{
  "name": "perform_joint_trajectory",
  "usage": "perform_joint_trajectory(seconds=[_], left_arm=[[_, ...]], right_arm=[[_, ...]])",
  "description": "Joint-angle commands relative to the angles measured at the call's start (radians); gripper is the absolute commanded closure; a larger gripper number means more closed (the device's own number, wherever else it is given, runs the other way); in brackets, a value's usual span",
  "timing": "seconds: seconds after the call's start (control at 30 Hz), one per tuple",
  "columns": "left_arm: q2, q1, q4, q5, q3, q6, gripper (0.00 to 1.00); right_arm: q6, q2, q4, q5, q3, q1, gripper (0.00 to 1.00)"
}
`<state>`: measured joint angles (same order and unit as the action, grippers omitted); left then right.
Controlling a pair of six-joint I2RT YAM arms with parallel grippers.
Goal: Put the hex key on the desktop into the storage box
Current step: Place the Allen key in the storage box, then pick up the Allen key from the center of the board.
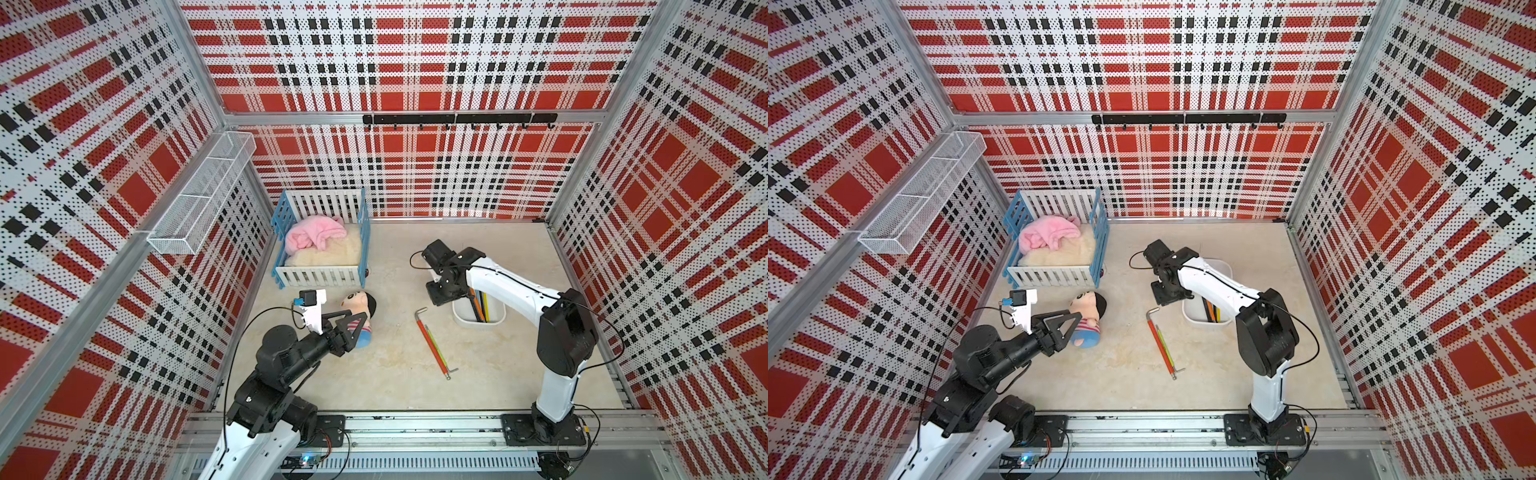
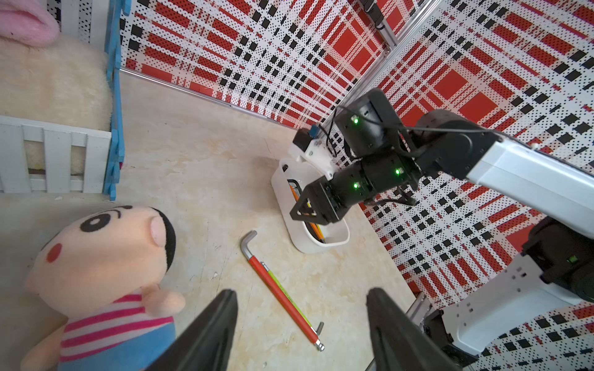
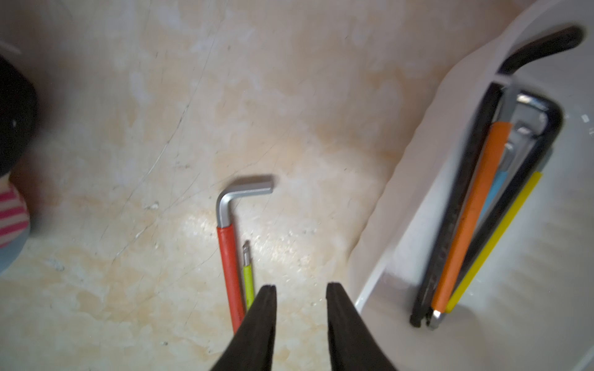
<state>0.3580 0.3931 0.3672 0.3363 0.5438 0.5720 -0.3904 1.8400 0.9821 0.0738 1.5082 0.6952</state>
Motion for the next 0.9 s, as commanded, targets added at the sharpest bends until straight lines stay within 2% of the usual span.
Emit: perform_joint_trajectory(seconds=[0.0,0.37,0.87], left_arm=[[-0.009,-0.011,-0.022,0.0,0.01,-0.004,0.31],[-0.018,-0.01,-0.022,-0.006,0.008,0.0,0.31],[-0.025,-0.011,-0.022,-0.013,0.007,0.002,0.31]], right_arm=[[-0.061,-0.053,-0.033,-0.023,-0.093,0.032,0.7],[-0.132,-0.106,-0.09,-0.055,-0.25,0.14,0.71],[-0.155,-0.157,-0.148,-0.074,-0.38,0.145,0.69]])
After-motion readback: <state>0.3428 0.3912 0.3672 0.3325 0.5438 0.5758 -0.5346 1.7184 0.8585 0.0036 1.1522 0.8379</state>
